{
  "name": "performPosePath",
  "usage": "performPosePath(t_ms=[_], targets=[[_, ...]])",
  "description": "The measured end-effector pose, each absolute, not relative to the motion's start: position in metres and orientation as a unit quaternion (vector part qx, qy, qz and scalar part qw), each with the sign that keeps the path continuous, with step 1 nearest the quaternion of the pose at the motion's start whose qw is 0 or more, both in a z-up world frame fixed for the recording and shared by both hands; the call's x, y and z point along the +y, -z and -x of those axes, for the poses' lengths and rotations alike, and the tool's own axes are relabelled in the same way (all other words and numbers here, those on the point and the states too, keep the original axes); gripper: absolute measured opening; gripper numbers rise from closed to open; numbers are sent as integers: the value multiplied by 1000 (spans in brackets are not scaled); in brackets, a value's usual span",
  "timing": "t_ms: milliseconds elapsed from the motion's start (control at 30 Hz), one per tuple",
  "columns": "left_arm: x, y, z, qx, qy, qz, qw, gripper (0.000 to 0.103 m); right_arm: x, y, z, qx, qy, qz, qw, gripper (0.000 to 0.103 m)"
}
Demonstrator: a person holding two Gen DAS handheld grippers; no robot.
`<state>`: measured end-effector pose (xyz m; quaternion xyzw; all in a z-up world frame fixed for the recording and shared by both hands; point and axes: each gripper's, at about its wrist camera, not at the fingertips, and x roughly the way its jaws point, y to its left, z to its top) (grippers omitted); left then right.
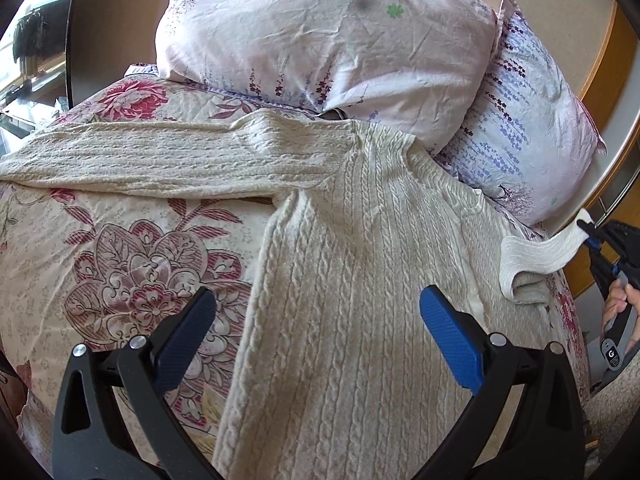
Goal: Fold small clothes
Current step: 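Carry the held sleeve across the cardigan body with the right gripper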
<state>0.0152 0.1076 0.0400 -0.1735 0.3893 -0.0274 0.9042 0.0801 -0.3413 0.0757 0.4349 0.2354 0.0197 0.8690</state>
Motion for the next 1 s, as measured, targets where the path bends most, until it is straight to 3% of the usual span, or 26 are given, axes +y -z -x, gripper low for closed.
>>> performPosePath(t_ms=[167,433,800,900,967,1000], targets=[[128,-46,-19,380,29,177,907,101,-251,-100,-118,246,-113,-380,885,7],[157,-48,-20,376,14,186,908,101,-101,-40,-165,378,-180,-267,868,7],[167,-42,-26,380,5,193,905,101,-61,1,-183,454,-180,-211,847,8],[172,-41,-28,376,-8,200,905,101,-54,12,-180,486,-203,-193,828,21],[179,-43,-30,373,-11,209,904,101,-52,4,-175,483,-229,-186,825,50],[183,-43,-31,373,-11,214,903,101,-53,-1,-171,475,-239,-184,827,54]])
